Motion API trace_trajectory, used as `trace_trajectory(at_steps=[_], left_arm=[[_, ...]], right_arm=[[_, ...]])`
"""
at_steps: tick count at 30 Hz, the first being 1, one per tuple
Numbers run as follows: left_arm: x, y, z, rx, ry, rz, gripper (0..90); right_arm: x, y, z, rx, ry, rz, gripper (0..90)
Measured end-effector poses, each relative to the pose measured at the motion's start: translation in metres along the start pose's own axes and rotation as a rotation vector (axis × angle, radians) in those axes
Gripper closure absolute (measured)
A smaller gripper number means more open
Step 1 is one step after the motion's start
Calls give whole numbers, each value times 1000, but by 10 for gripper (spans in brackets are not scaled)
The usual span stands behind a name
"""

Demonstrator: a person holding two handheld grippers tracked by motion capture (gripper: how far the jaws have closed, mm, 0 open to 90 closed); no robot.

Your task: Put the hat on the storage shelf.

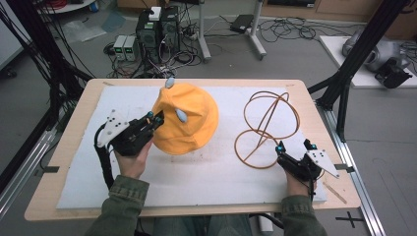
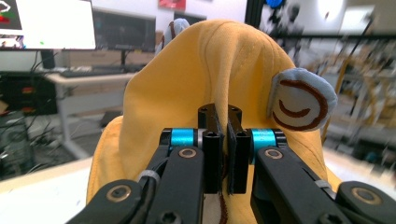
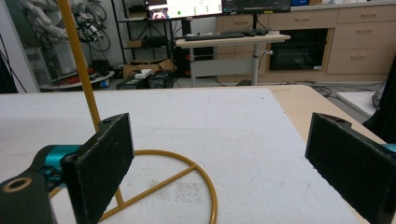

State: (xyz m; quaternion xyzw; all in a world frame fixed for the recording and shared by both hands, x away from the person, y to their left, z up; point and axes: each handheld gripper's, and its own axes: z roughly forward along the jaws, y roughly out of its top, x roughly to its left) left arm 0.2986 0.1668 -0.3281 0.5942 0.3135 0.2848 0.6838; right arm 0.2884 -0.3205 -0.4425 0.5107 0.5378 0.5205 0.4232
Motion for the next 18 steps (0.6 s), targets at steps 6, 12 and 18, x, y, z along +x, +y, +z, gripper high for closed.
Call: trace_trajectory(at_steps=[6,12,18], left_arm=[[1,19,0,-82,-17,-14,870],[-7,37,15,-91,-61,0,870],[-21,55,39,-92,-139,19,870]], right_arm=[[0,0,0,-2,1,5,75],[0,0,0,-2,0,9,75],[1,0,0,-3,2,11,75]])
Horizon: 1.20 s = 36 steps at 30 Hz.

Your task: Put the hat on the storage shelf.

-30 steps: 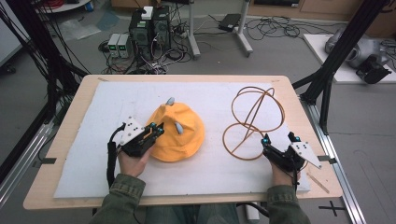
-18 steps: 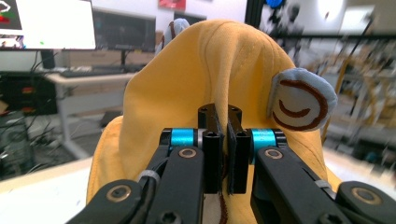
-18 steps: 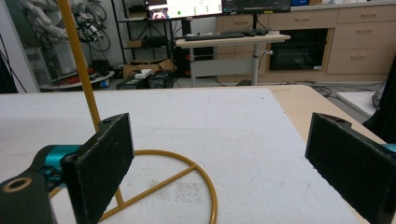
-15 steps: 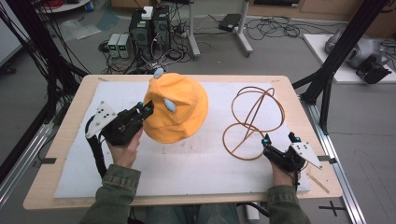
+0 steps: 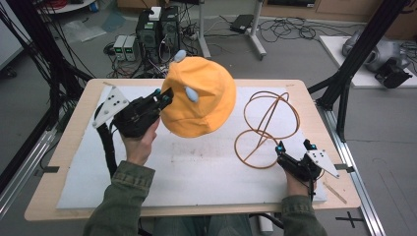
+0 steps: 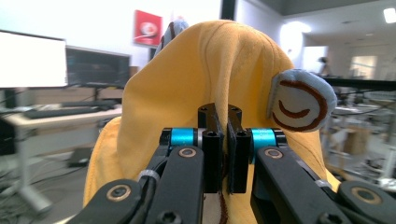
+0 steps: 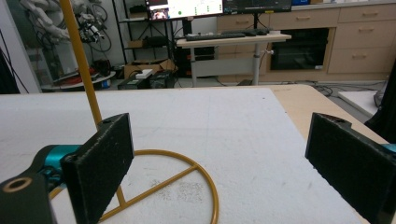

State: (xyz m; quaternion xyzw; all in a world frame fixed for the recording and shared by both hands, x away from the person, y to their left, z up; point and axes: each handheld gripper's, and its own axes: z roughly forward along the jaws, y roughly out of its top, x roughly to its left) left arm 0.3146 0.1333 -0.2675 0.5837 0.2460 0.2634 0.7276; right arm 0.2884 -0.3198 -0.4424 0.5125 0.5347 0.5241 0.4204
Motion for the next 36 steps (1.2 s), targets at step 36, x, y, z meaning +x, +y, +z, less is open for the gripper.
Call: trace_trajectory(at_steps=[36], left_arm=[[-67,-16,192,371,-414,-58,869]], right_arm=[[1,0,-1,0,27,-12,75]])
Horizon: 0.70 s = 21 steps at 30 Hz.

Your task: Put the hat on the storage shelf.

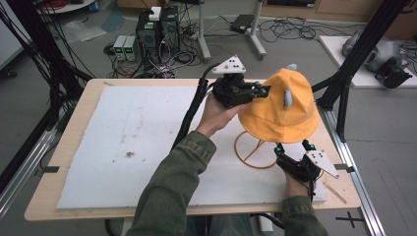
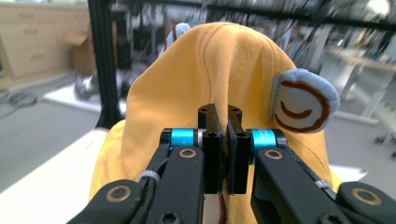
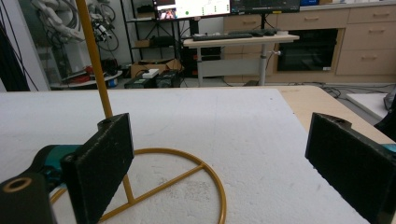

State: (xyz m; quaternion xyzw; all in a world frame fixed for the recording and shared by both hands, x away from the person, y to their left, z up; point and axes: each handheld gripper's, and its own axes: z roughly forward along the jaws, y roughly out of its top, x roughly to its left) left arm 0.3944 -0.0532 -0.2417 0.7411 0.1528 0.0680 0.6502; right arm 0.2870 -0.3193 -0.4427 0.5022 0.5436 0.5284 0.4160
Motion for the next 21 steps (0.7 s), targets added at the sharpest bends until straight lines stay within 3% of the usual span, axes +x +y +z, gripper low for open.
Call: trace_trajectory(at_steps=[2,6,16,17,19,21], left_arm=[[0,-2,5,45,4,1,869],[2,-2,5,41,3,-18,869],[2,-2,4,45,6,-19,863],[2,-2,4,45,6,-19,836],[4,-1,1,29,38,-19,613],[4,-1,0,31,36,-5,438]], right_arm=[[0,0,0,-2,1,2,75],[-1,0,0,1,-2,3,75],[-1,0,0,0,-2,4,75],[-1,0,0,1,-1,6,75],[0,0,0,2,-2,6,75],[0,0,0,2,-2,6,75]])
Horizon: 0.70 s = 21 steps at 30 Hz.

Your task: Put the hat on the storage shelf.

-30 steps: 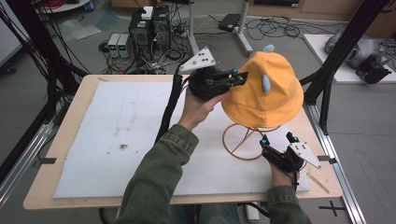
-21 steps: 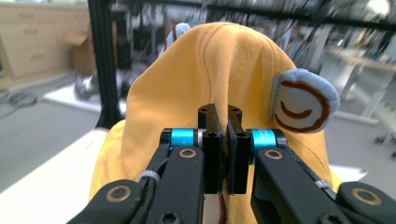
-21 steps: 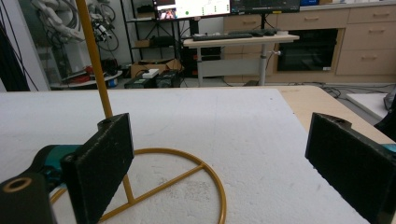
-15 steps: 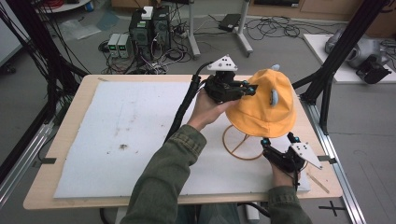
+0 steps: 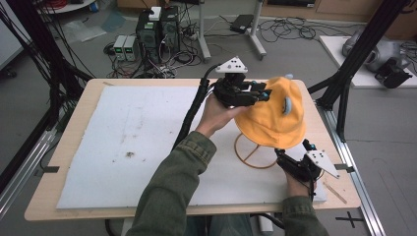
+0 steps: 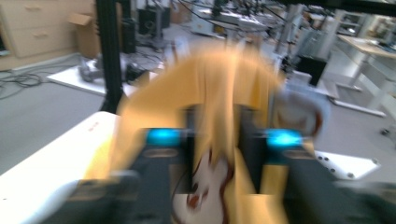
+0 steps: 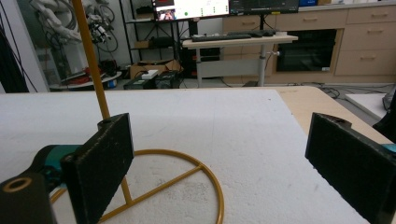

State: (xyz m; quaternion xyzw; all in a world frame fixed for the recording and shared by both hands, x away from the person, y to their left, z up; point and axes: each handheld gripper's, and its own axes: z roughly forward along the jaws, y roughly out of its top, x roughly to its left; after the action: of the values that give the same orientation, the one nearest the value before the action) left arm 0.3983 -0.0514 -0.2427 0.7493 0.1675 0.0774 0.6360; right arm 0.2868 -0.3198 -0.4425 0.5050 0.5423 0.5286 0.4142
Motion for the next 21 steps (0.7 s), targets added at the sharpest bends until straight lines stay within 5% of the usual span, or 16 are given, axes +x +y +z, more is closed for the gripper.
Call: trace_trajectory(at_steps=[4,9,14,21], left_arm=[[1,0,-10,-30,34,10,261],[1,3,-26,-40,97,32,213],[-3,3,-56,-89,241,89,171],[1,-12,-125,-170,475,94,172]], right_arm=[[-1,0,0,-2,-2,-5,75],[-1,0,0,-1,-6,-6,75],[-1,0,0,-2,-6,-6,75],[-2,1,-2,-3,-15,1,75]])
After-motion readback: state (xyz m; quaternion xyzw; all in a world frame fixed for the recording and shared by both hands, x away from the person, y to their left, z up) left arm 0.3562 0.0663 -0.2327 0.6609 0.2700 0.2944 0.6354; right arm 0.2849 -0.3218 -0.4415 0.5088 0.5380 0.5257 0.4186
